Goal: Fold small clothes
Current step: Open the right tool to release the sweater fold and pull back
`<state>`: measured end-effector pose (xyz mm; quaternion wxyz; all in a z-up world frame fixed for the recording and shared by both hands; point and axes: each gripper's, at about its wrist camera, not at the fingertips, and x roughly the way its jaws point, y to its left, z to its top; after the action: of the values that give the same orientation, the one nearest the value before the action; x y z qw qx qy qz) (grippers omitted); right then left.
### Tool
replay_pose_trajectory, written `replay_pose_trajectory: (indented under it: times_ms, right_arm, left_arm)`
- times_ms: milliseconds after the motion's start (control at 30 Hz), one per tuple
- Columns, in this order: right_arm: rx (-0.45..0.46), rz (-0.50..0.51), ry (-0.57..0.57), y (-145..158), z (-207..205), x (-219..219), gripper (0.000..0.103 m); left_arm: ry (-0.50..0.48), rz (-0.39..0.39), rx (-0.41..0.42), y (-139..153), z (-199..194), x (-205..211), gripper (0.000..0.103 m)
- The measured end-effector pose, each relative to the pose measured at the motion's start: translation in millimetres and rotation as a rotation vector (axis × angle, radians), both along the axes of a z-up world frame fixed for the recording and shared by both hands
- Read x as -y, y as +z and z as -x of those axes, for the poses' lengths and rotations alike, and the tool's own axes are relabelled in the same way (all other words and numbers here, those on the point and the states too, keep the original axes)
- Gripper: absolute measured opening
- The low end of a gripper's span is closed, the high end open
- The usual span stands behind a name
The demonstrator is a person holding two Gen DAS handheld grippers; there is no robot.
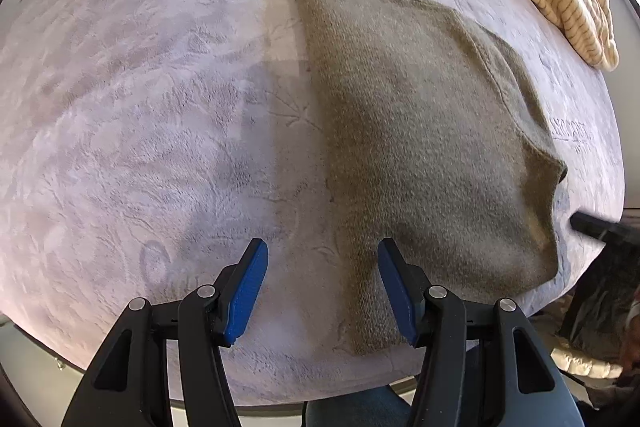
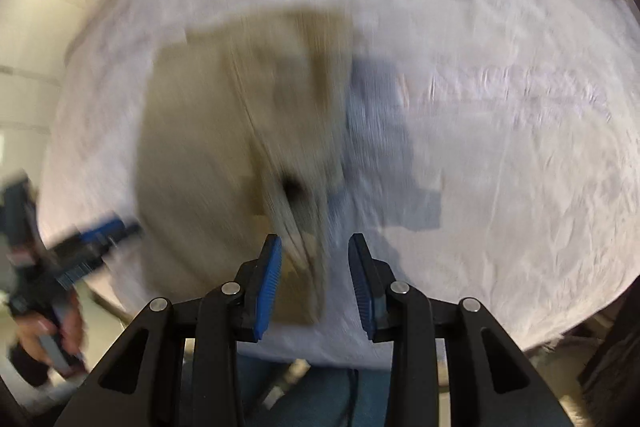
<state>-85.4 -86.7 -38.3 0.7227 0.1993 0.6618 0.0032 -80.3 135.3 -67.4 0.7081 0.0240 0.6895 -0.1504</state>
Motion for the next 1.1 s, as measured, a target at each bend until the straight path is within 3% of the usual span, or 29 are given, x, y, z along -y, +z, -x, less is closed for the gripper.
replay_pose_trajectory:
  times_ms: [133,300,367,533,733,1033,1067,1100]
  right_arm:
    - [0.058,0.033,0.000,7,-26,-7,0.038]
    - [-0.067,0.189,0.119,-42,-39,-28,0.038]
    - [-0.093,0.148,0.087,-52,-33,-23,0.038]
    - [-0.087,0.010,-0.022,-35,-20,1,0.041]
    - [-0.070,-0.001,-0.060,-13,-9,15,0.043]
    - [-0.080,-0.006,-0.043,-14,-20,-6,0.052]
    - [-0.076,-0.001,-0.040,-12,-20,-7,0.053]
    - [-0.070,0.004,-0.038,-11,-22,-9,0.054]
  left_arm:
    - [0.002,-0.015,0.008,4,-7,1,0.059]
    - [0.016,-0.023,-0.031,0,-6,5,0.059]
    - [0.026,-0.022,-0.038,1,-7,6,0.059]
    - [0.039,-0.021,-0.027,5,-7,2,0.059]
    - [0.058,-0.030,-0.021,6,-12,0,0.059]
    - [0.039,-0.053,-0.003,13,-16,3,0.059]
    - [0.038,-0.056,0.000,14,-16,4,0.063]
    - [0.037,-0.061,0.004,15,-17,3,0.083]
